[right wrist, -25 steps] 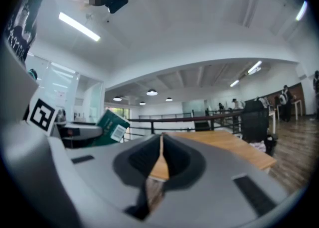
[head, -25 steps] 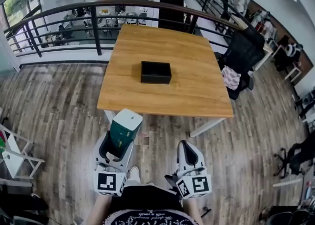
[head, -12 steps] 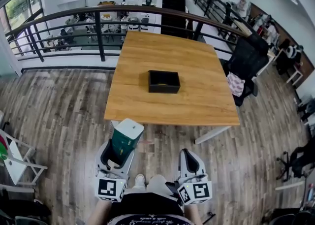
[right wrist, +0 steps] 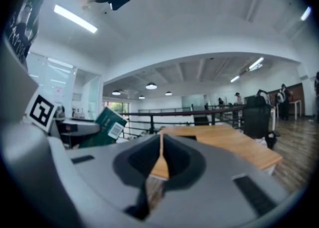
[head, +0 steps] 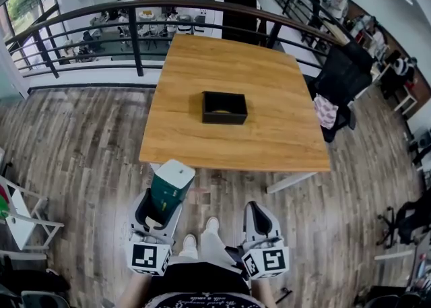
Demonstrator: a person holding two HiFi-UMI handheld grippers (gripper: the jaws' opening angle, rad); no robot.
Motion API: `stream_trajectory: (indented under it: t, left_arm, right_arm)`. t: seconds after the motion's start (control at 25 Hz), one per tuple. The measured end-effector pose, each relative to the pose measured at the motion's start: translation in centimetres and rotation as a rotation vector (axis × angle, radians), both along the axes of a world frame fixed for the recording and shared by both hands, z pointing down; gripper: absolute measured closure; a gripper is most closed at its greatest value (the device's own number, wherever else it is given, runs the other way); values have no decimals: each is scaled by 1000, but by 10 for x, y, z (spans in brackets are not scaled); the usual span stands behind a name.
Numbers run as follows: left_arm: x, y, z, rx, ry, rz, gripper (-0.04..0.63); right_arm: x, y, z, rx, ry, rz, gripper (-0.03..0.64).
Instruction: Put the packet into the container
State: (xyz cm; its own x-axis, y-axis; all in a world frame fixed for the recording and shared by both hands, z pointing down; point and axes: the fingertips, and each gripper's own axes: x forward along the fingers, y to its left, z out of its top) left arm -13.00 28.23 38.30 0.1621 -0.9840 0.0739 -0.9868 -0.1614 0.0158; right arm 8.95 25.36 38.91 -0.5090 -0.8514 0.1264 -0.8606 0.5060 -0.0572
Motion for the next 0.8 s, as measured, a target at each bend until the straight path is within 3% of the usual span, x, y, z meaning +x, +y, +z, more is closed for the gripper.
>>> stream_trajectory:
  t: [0.8]
  left_arm:
    - [32,-127,-7,14,38,-100,236]
  right_arm:
    - [35,-141,-3,-3,-2,-82,577]
